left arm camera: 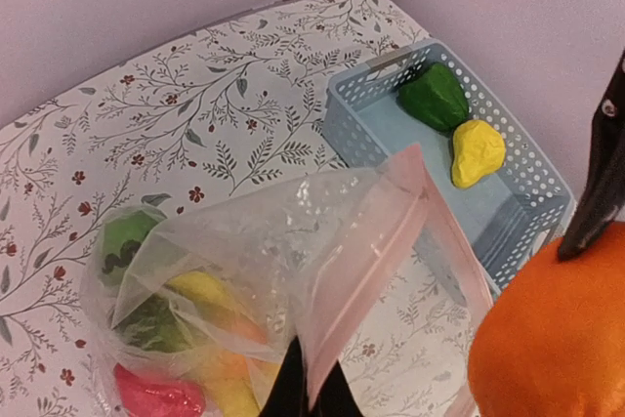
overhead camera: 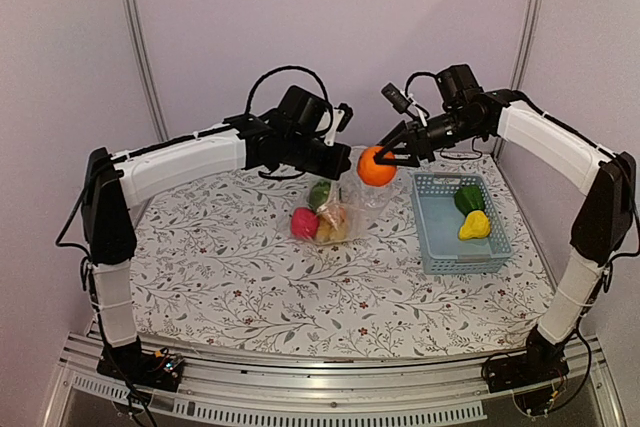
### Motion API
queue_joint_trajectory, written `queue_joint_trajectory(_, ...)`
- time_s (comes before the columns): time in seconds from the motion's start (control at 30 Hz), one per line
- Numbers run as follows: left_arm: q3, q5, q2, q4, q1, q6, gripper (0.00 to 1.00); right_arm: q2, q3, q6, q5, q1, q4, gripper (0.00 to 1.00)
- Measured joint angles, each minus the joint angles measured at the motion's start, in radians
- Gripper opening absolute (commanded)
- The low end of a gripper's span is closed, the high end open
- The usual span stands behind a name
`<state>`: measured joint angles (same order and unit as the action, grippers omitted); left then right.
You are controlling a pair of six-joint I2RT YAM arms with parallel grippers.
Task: Place the food in the zip-top bag and seal the zipper
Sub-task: Place the fake vegetable in the zipper food storage bag.
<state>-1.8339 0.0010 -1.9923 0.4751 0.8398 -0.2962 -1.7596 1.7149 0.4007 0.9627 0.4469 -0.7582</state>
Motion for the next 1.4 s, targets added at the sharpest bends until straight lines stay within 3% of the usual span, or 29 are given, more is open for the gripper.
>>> queue_joint_trajectory(0.17,0.042,0.007,0.036,-0.016,0.0,-0.004,0.0,-0.062,0.038,-0.04,-0.038,0.0,0.025,0.67)
queue_joint_trajectory(0.43,0.055,0.01,0.054,-0.03,-0.003,-0.006,0.0,-0.03,0.01,-0.047,-0.087,0.003,0.048,0.75)
queue_joint_trajectory(0.83,0.047,0.01,0.055,-0.033,-0.019,-0.003,0.0,0.131,-0.089,-0.042,-0.16,-0.011,0.078,0.76)
queue_joint_trajectory(1.13,0.078,-0.172,0.147,0.024,-0.037,0.106,0.0,0.251,-0.201,-0.035,-0.233,-0.215,0.059,0.82)
queue_joint_trajectory(1.4,0.012,-0.137,0.071,0.025,-0.042,0.127,0.0,0.337,-0.369,-0.011,-0.37,-0.352,0.026,0.96)
